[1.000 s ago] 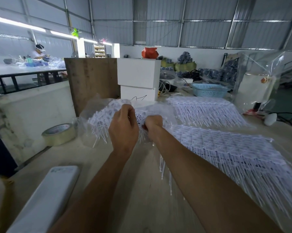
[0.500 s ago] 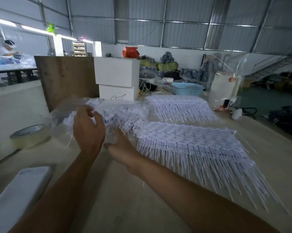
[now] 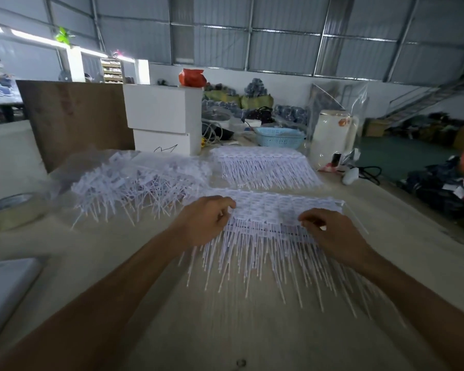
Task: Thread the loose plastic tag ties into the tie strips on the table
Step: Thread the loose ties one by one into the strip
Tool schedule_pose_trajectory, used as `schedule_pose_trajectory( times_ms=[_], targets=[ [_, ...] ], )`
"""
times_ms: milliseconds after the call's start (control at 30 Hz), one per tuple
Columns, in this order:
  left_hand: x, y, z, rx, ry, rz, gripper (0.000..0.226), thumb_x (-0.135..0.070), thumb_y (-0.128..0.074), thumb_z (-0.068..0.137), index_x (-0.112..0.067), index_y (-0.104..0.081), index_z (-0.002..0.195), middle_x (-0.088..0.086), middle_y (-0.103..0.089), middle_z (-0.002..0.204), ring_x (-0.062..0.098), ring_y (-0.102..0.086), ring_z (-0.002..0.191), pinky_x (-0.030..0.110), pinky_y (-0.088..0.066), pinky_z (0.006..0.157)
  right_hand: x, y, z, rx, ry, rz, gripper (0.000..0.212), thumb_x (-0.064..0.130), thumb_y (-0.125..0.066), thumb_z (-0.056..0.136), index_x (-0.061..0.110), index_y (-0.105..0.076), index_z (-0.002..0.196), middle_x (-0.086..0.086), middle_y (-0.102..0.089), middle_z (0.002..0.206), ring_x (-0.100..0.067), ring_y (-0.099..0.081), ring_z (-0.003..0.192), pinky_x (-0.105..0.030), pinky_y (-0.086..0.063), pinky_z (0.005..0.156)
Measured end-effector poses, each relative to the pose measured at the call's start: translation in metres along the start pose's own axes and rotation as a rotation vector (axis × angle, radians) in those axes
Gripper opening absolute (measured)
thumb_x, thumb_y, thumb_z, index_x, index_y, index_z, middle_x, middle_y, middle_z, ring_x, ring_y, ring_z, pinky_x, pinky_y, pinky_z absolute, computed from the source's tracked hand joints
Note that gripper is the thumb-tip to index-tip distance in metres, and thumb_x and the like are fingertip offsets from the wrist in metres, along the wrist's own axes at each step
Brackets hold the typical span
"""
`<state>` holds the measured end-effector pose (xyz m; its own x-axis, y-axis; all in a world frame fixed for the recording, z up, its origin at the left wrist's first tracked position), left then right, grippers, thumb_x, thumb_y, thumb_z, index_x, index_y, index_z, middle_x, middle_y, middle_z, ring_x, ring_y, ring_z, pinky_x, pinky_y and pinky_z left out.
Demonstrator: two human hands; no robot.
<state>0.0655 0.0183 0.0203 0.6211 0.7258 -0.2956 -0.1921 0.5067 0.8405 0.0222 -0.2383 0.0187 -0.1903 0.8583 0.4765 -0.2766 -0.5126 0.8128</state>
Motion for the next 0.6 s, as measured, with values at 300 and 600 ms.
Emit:
schedule_pose_trajectory(
  times_ms=[300, 600],
  targets=[
    [0.009, -0.043, 0.014, 0.123, 0.058, 0.281, 0.039, -0.024, -0.048, 0.100, -0.019, -0.053, 0.139, 0.000, -0.052, 0.141, 0.020, -0.047, 0.128, 0.039, -0.038, 0.102, -0.053, -0.005, -0.007, 0.039, 0.097, -0.368, 0.031, 0.010, -0.052, 0.100, 0.005, -0.064, 0.128, -0.016, -0.063, 0.131, -0.036, -0.057, 0.118, -0.046, -0.047, 0.098],
    [-0.001, -0.027, 0.021, -0.012, 0.044, 0.224, 0.029, -0.019, -0.063, 0.088, -0.025, -0.060, 0.117, 0.001, -0.060, 0.112, 0.026, -0.049, 0.115, 0.042, -0.041, 0.094, -0.058, -0.005, 0.002, 0.067, 0.076, -0.528, 0.041, 0.018, -0.048, 0.098, 0.019, -0.053, 0.138, -0.002, -0.055, 0.138, -0.028, -0.049, 0.125, -0.039, -0.042, 0.099]
  ],
)
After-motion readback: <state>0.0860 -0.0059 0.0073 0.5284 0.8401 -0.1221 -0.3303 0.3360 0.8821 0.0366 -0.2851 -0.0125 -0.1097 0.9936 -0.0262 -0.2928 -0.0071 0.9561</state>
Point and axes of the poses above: each hand's wrist, its own z-axis towards the middle knuckle, its own y-axis out of the back of the hand, x = y × z, the point moved 8 cm from there along z, towards the middle knuckle
